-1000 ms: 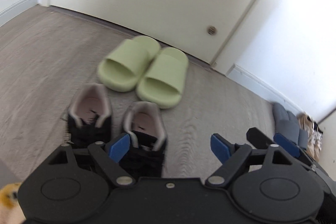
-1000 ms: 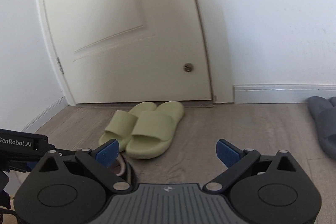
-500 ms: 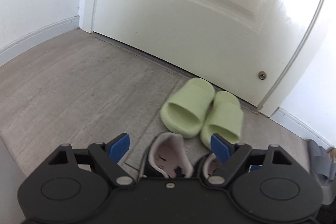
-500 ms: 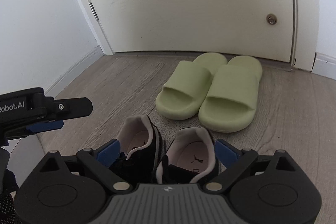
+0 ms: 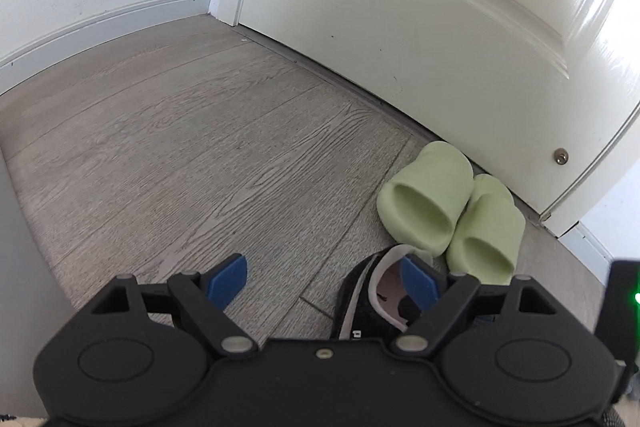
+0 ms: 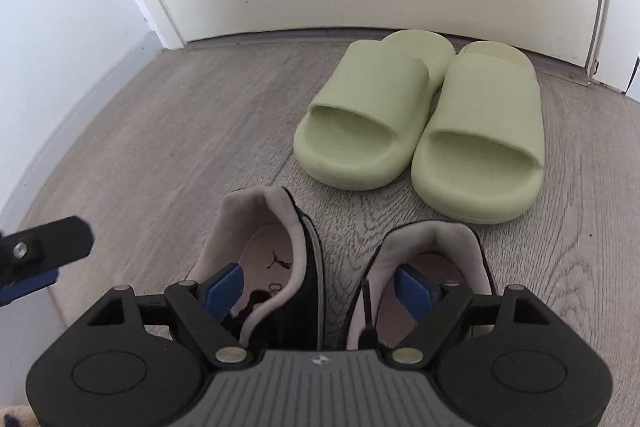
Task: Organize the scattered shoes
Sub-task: 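Reach down and grasp the black Puma sneakers by their heels with the right gripper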
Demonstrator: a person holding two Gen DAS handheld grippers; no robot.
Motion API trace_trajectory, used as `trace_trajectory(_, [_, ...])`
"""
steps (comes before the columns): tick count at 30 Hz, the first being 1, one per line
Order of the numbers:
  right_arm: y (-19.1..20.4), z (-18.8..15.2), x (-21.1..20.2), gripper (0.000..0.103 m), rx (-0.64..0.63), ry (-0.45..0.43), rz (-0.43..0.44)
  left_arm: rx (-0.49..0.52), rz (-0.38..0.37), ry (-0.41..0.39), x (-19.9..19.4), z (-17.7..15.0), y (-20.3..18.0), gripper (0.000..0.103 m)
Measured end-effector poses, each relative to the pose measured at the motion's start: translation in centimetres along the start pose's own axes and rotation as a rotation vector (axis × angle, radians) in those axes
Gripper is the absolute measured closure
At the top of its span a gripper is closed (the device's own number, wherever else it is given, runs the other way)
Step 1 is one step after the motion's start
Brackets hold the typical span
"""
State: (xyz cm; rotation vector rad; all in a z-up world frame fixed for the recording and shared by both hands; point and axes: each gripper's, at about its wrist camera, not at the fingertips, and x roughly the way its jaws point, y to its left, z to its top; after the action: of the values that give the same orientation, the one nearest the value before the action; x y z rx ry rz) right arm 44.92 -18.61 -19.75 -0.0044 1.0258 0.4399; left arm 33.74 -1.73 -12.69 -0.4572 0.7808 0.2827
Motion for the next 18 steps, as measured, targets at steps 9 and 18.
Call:
trace_trajectory(9, [0.3, 0.4, 2.5, 0.017, 0.006, 0.048, -0.077, -0.044, -0.021, 0.030, 1.0, 0.1, 0.9, 0.018])
trace_trajectory(18, [0.7, -0.3, 2.8, 0.015, -0.009, 0.006, -0.085, -0.010, -0.022, 0.016, 0.8, -0.1, 0.4, 0.018])
